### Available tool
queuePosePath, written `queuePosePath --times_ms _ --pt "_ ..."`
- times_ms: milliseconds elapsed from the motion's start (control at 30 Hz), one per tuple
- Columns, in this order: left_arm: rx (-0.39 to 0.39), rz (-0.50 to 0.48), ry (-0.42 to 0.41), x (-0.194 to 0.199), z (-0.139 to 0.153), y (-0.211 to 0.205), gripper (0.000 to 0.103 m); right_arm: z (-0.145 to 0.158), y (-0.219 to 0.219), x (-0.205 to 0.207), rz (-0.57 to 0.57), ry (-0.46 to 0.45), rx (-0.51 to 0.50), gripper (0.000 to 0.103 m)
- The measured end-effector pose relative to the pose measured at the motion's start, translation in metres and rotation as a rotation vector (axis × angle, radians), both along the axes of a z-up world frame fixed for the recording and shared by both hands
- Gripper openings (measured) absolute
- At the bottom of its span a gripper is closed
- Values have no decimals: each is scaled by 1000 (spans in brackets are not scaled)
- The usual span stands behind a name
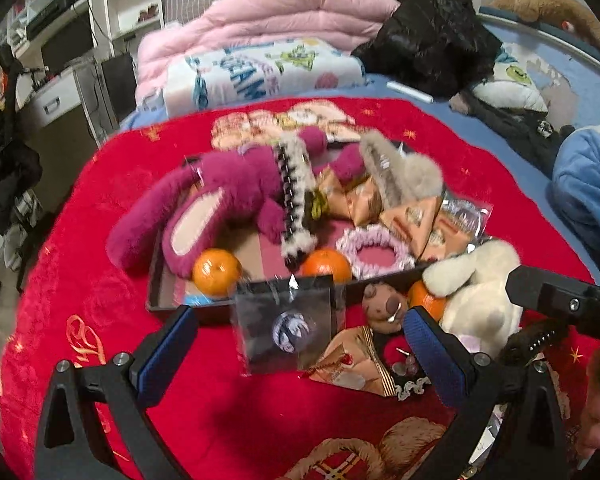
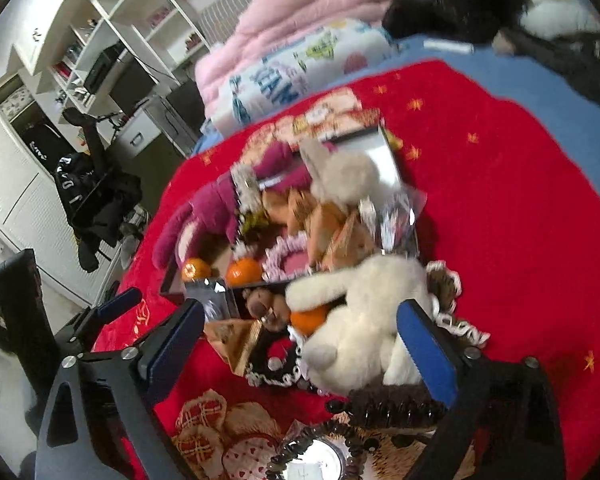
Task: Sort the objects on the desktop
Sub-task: 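Close the right tool on the white plush bunny while the left tool approaches a snack packet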
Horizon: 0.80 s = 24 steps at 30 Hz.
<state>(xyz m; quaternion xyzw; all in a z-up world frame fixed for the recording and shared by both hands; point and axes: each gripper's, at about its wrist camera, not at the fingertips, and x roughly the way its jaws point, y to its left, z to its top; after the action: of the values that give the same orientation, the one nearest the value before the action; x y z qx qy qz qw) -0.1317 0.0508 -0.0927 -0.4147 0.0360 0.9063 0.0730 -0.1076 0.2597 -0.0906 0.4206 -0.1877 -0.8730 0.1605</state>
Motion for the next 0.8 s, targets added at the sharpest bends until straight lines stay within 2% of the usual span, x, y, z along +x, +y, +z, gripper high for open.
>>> queuePosePath --times_ms 200,333,500,600,700,800 --pt "-17 -9 -54 -5 -20 8 103 -21 4 -9 -17 -84 25 94" --pt "-16 -3 -75 -8 -27 9 103 -28 5 -12 -38 -105 58 94" --pt "-6 13 -111 -9 -38 9 103 -40 7 -19 -51 -157 78 84" --pt "-10 24 -139 -11 -45 10 103 -52 7 -24 -51 -205 96 83" --pt "-22 35 -168 -13 -55 10 103 -55 3 -25 -61 -201 125 83" --pt "-3 46 -177 -14 -57 7 103 -57 1 -27 -63 -205 140 83"
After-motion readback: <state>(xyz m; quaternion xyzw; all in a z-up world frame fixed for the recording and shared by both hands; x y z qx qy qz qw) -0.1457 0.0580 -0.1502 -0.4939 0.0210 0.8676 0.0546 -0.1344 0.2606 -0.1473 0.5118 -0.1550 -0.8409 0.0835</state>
